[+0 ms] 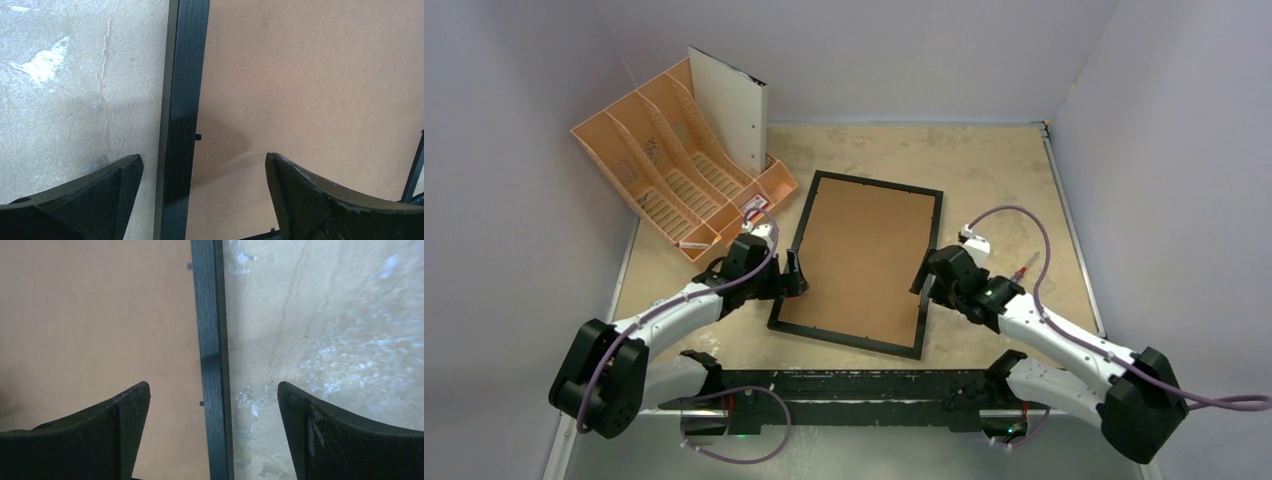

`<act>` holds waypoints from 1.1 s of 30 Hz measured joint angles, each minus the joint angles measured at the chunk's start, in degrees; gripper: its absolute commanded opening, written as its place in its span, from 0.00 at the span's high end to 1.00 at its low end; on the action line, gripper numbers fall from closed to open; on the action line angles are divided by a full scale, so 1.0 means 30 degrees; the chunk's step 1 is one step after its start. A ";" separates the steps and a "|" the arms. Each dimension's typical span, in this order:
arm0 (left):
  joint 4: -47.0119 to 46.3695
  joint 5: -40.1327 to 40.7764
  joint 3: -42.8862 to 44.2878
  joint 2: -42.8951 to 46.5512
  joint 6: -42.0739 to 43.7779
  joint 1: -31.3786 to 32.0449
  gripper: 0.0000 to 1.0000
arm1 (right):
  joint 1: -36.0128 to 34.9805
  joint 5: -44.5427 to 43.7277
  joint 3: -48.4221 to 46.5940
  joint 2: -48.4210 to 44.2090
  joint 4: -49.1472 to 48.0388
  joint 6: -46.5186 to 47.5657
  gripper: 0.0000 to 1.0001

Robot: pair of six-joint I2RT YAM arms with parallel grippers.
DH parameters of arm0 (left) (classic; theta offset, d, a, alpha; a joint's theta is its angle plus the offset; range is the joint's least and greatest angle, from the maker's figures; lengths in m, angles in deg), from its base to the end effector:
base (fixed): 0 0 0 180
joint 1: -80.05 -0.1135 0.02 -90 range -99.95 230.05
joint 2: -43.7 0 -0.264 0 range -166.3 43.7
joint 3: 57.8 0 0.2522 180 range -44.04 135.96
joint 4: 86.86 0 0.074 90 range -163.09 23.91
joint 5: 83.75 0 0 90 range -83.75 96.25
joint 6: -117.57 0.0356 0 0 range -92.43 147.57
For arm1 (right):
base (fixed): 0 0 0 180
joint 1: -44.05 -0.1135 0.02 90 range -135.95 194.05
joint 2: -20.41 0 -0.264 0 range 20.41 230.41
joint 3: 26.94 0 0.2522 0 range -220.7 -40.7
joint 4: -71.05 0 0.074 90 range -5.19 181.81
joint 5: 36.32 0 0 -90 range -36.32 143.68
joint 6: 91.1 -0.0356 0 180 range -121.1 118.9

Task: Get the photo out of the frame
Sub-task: Adjust the photo frame at the center of the board.

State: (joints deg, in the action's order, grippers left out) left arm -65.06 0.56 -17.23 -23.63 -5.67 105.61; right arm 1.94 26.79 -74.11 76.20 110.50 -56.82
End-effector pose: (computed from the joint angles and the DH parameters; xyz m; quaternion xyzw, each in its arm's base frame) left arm 0.1932 -0.0963 0.1615 -0.0450 0.9332 -0.2139 0.2851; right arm 0.1529 0.1165 0.2153 0.1902 0.8920 0.1196 0.3923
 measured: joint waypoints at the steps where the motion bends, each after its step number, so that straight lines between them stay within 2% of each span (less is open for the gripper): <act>1: -0.0087 -0.0073 -0.0044 0.0022 0.0007 0.0000 0.03 | 0.0831 0.1144 0.0481 0.0291 -0.0787 0.0561 0.03; 6: -0.0342 -0.0648 -0.0175 0.0073 0.0029 0.0000 0.06 | 0.3147 0.5829 0.1588 0.2725 -0.3876 0.2091 0.06; 13: -0.0911 -0.1581 -0.0714 0.0459 0.0306 -0.0015 0.10 | 0.3963 0.8291 0.1676 0.4299 -0.6819 0.2718 0.07; 20: -0.1574 -0.1843 -0.2135 0.2025 0.0168 0.0466 0.12 | 0.4095 0.8247 0.1406 0.4612 -0.6717 0.3053 0.06; 27: -0.2004 -0.1013 -0.2667 0.2754 -0.1115 0.4211 0.12 | 0.4452 0.6251 0.1370 0.4211 -0.5493 0.3614 0.04; 33: -0.1574 -0.0852 -0.2652 0.3002 -0.1843 0.4634 0.11 | 0.4415 0.5887 0.1355 0.3803 -0.4685 0.3650 0.03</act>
State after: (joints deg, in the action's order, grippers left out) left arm -69.78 -2.00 -25.19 -14.63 -11.20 119.52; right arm 15.18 44.45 -70.04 87.61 96.45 -45.87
